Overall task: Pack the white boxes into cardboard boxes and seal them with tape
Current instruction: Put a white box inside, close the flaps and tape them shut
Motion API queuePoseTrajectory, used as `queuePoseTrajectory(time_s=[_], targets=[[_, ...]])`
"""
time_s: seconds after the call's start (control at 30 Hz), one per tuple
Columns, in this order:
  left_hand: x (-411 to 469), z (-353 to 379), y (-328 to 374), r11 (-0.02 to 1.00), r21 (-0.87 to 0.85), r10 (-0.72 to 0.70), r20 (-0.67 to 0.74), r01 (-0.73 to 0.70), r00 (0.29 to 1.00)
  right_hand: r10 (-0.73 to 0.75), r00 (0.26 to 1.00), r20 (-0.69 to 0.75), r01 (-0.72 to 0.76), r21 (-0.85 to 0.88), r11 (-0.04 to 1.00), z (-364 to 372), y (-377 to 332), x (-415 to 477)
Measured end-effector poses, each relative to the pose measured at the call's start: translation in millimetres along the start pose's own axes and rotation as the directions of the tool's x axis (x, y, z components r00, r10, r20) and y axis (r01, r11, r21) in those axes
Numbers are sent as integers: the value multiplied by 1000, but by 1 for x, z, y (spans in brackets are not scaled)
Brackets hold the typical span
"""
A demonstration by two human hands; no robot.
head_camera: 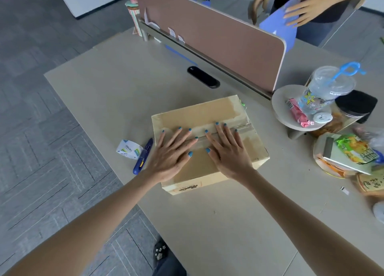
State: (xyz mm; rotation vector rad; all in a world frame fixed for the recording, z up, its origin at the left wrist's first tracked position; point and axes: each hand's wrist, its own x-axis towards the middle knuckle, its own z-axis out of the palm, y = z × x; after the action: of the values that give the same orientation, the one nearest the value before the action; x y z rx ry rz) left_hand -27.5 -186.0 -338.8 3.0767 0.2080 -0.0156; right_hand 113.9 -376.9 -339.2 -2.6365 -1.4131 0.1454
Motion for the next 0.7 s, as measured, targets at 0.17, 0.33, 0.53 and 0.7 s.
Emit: queuePoseTrajectory(time_s=[0.17,0.33,0.53,0.7], targets=[[6,-4,-5,995,-95,-29,107,39,994,44,997,59,-44,-3,999,-4,-3,0],[-2,-17,5,956,-272,-94,67,109,993,9,998,67,-22,195,981,-19,10,1],[-42,-13,19,741,-575,-436,-19,347,900,321,947,-10,-278,476,834,-32,63,-1],[-49,-17,32,317,-818,-606,215,480,766,396,892,219,-395,803,446,-33,85,-1]])
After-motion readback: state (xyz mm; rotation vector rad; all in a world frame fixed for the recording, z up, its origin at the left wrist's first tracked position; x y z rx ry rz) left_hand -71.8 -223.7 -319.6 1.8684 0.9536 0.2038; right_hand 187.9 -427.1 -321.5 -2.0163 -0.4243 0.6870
